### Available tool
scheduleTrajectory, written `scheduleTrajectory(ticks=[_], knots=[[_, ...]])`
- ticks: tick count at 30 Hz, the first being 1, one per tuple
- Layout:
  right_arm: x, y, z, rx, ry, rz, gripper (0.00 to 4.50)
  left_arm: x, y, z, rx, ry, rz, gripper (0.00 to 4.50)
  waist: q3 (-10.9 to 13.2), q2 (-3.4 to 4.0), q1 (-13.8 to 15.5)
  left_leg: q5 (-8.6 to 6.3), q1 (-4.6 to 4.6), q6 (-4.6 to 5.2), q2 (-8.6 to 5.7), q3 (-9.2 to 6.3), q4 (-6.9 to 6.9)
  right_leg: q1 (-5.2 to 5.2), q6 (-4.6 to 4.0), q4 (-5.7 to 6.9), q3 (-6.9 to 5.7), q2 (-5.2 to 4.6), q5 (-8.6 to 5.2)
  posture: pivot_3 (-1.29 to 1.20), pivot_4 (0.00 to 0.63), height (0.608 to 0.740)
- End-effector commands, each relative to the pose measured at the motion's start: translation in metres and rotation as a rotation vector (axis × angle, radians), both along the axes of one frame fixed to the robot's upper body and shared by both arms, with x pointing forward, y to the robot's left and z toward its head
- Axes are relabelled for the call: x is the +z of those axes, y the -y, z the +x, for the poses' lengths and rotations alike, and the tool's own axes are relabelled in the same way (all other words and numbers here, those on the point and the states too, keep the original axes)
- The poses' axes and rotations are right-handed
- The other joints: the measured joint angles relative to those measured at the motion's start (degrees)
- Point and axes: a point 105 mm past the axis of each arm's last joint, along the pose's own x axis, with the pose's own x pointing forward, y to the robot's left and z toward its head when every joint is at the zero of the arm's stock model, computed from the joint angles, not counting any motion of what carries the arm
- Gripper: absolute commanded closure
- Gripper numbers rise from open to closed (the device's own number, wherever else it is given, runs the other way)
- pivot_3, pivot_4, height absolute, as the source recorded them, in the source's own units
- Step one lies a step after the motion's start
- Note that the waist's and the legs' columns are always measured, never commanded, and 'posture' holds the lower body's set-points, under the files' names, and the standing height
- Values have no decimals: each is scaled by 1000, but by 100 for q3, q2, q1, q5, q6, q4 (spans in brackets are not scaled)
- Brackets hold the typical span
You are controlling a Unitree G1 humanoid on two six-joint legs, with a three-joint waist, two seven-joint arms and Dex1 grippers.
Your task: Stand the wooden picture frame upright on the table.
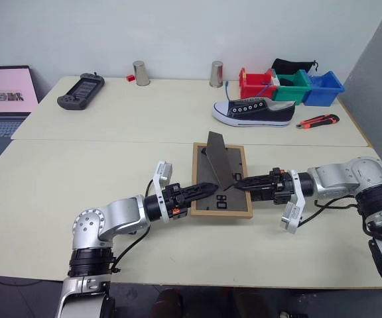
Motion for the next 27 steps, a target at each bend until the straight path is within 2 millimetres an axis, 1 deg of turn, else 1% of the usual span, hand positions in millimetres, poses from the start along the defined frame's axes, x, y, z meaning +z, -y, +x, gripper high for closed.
scheduleTrajectory(ticks=[1,5,9,11,19,24,25,27], knots=[[22,-5,-2,45,58,60,1967,18,4,-8,-40,67,-60,3149,0,0,-1,0,0,0,0,0,0,0,0,0,0,0,0,0,150,740],[31,-9,-17,124,59,125,1967,18,2,-4,-17,61,-63,3149,0,0,5,0,-1,0,0,0,0,1,0,0,0,0,0,0,150,740],[30,-11,-30,179,63,146,1967,20,3,-3,-20,64,-69,3149,0,0,15,0,-1,0,0,-1,0,2,0,0,-1,0,0,0,150,740],[28,-12,-29,166,76,141,1967,18,4,-5,-25,60,-67,3149,0,0,14,0,0,0,0,-1,0,3,0,0,-1,-1,0,0,150,740],[30,-18,-25,156,96,159,1967,17,4,-5,-26,57,-62,3149,0,0,9,0,1,1,0,0,1,3,0,1,0,0,0,0,150,740],[30,-19,-26,171,81,152,1967,17,4,-4,-18,57,-54,3149,0,0,9,0,1,1,0,0,1,3,0,1,1,0,0,0,150,740],[29,-19,-27,172,77,142,2330,16,4,-4,-14,54,-50,3149,0,0,9,0,1,1,0,0,1,3,0,1,1,0,0,0,150,740],[27,-19,-27,174,71,135,2725,14,4,-5,-10,48,-43,3149,0,0,9,0,1,1,0,0,1,3,0,1,0,0,0,0,150,740]])
